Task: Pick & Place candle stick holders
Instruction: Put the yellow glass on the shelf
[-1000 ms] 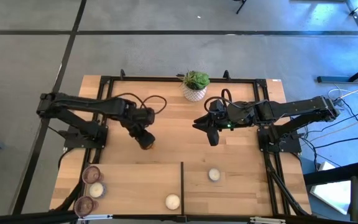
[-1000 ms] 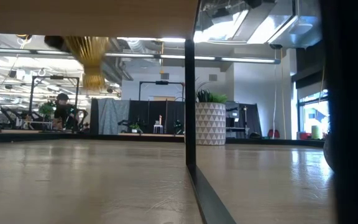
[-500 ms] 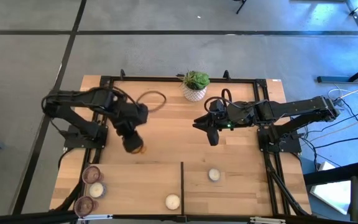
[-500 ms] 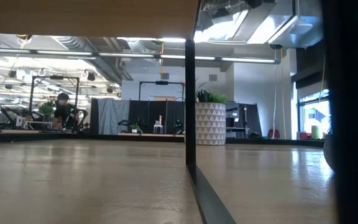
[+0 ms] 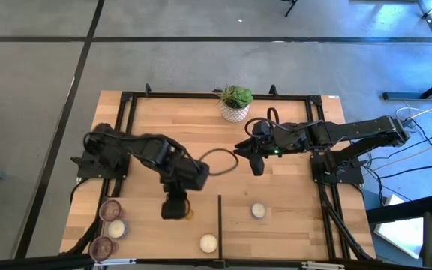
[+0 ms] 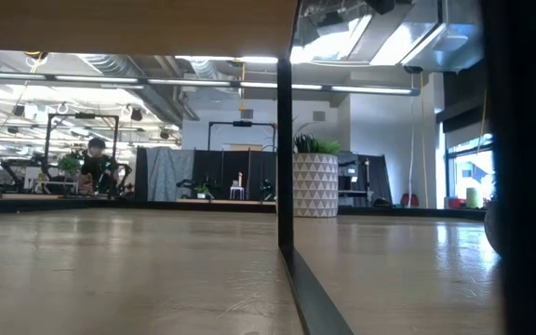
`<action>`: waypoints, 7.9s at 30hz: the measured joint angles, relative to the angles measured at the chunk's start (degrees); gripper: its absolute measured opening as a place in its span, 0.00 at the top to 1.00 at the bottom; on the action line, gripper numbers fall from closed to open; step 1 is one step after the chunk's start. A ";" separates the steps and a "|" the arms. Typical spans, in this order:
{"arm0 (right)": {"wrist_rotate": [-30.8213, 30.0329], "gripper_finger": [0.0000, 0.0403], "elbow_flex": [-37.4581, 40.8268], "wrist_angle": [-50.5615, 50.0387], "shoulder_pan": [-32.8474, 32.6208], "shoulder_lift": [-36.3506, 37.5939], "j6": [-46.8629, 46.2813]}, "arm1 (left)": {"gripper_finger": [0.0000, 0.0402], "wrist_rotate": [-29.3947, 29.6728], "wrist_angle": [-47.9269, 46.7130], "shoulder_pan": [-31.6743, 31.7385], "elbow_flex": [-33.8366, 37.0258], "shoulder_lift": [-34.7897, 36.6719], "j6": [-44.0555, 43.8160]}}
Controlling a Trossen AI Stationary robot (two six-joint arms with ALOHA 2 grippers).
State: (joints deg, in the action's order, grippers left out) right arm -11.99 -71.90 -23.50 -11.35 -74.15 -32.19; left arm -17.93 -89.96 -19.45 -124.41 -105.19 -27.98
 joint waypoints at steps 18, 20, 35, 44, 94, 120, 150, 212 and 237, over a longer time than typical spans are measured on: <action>0.15 0.73 0.00 -10.78 -4.83 -0.02 -2.55 | 0.96 6.55 -0.06 -4.56 -9.38 -9.81 -27.43; 0.15 0.73 0.00 -10.80 -5.80 -0.02 -2.01 | 0.96 7.86 -0.09 -5.10 -9.36 -9.81 -33.18; 0.07 0.73 0.00 -10.74 -6.82 -0.02 -0.74 | 0.96 6.19 -0.06 -7.14 -9.08 -9.86 -52.27; 0.00 0.73 0.00 -10.76 -6.82 -0.02 -0.37 | 0.96 5.71 -0.11 -7.17 -3.06 -10.21 -50.91; 0.15 0.73 0.00 -11.13 -6.80 -0.02 1.58 | 0.94 7.27 2.83 -6.77 -2.59 -10.05 -41.75; 0.13 0.73 0.00 -11.53 -6.80 -0.02 1.56 | 0.83 6.42 2.70 -6.75 -2.59 -10.01 -41.15; 0.02 0.73 0.00 -11.49 -6.78 -0.02 1.56 | 0.58 11.20 -0.06 -6.60 -4.60 -7.34 -41.16; 0.13 0.73 0.00 -11.99 -6.69 -0.02 1.16 | 1.00 20.06 10.06 -15.21 12.65 -4.13 -43.33; 0.02 0.73 0.02 -12.36 -6.69 -0.02 1.18 | 1.00 16.96 17.49 -8.86 12.65 -4.13 -29.20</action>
State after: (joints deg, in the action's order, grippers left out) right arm -11.97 -71.88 -35.86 -18.04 -74.17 -31.00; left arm -0.97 -72.47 -28.31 -111.77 -109.32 -57.18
